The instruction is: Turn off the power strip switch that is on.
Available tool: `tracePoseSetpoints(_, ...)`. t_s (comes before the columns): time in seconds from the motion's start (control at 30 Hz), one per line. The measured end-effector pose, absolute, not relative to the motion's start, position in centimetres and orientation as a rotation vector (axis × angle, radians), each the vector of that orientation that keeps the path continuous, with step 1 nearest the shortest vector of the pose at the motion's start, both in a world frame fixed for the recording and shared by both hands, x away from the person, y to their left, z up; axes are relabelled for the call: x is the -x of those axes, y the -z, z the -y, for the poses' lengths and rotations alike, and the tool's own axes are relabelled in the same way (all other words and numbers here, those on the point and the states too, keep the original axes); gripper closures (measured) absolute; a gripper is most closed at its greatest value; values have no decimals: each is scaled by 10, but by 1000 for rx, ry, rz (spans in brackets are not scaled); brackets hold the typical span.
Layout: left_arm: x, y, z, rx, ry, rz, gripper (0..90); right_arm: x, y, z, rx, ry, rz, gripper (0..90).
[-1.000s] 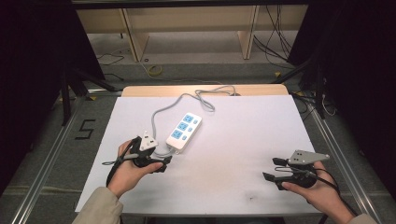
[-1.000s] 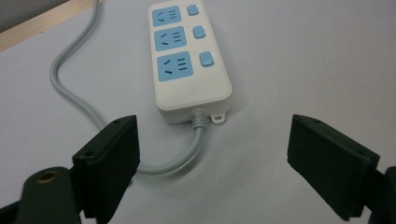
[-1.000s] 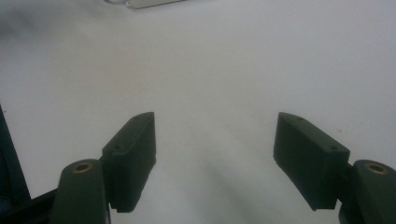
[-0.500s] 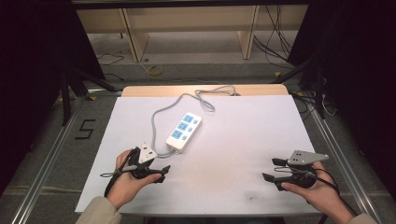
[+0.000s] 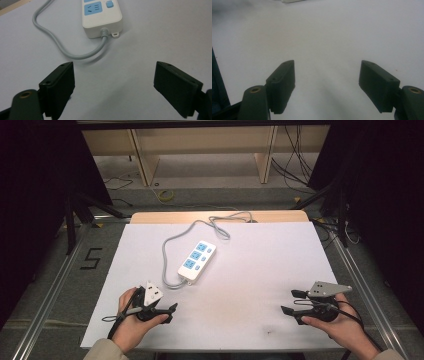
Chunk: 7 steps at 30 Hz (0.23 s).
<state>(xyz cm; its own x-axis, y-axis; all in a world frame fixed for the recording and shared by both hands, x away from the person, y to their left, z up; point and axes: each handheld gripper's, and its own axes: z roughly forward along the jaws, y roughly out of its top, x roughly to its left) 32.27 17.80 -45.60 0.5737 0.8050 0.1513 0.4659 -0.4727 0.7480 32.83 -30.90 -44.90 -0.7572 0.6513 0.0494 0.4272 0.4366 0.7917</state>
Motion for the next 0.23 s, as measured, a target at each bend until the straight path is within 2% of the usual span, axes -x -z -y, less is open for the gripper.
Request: tracePoseSetpoints(0.23, -324, 457, -174, -2146, -644, -1002, 168, -329, 449, 310, -946, -1227, -2423, 297)
